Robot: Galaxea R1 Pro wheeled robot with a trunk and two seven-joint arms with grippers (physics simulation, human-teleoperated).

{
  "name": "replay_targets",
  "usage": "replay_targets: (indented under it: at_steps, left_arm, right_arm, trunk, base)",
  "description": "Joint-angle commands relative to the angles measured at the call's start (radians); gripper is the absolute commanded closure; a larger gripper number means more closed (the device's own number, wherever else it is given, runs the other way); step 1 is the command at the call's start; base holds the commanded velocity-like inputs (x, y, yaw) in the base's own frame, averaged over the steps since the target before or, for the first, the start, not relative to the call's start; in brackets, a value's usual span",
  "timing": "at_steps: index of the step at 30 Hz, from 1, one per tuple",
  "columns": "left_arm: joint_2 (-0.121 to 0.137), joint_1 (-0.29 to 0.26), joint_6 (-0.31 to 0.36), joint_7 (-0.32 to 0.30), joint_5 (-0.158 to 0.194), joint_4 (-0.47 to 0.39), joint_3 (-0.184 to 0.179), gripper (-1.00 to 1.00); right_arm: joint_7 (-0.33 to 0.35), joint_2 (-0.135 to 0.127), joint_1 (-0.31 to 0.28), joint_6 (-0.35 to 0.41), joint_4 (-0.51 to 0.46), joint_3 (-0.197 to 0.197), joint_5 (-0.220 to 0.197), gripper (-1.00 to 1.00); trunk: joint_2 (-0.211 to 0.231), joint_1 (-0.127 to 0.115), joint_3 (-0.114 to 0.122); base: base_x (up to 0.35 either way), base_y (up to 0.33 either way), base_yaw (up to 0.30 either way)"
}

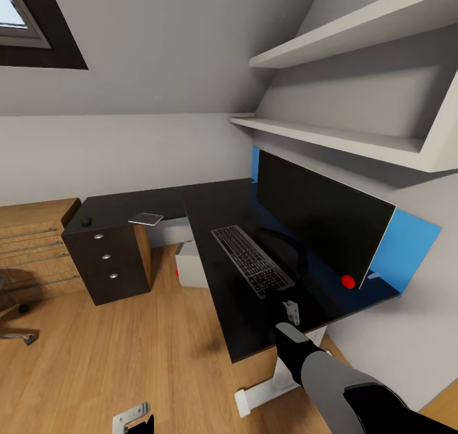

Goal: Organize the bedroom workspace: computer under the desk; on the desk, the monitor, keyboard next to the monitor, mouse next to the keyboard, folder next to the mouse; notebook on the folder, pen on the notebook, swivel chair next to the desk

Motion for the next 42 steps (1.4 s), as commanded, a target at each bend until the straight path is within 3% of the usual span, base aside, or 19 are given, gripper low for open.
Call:
replay_targets:
  at_steps: [1,14,22,26,42]
  left_arm:
    - [0.002,-0.001,-0.007,0.007,0.011,-0.001,-0.008,-1.00]
    - [0.002,-0.001,-0.007,0.007,0.011,-0.001,-0.008,-1.00]
    - [0.000,-0.001,-0.007,0.007,0.011,-0.001,-0.008,-1.00]
    - [0.001,-0.001,-0.007,0.007,0.011,-0.001,-0.008,-1.00]
    - [0.000,-0.001,-0.006,0.007,0.011,-0.001,-0.008,-1.00]
  right_arm:
    - [0.004,0.000,-0.001,-0.004,0.001,0.007,-0.010,1.00]
    - [-0.001,0.000,-0.001,-0.004,0.002,0.006,-0.011,1.00]
    - [-0.064,0.000,-0.001,0.006,-0.005,0.007,-0.018,1.00]
    - [-0.063,0.000,-0.001,0.006,-0.009,0.005,-0.062,1.00]
    - [-0.063,0.000,-0.001,0.001,-0.010,0.003,-0.062,1.00]
  trunk:
    - [-0.001,0.000,-0.001]
    - [-0.001,0.000,-0.001]
    - [-0.001,0.000,-0.001]
    - [-0.001,0.000,-0.001]
    - [-0.001,0.000,-0.001]
  base:
    - [0.000,0.000,0.000]
    - [0.000,0.090,0.000]
    - [0.000,0.002,0.000]
    - [0.000,0.000,0.000]
    - [0.033,-0.004,0.000]
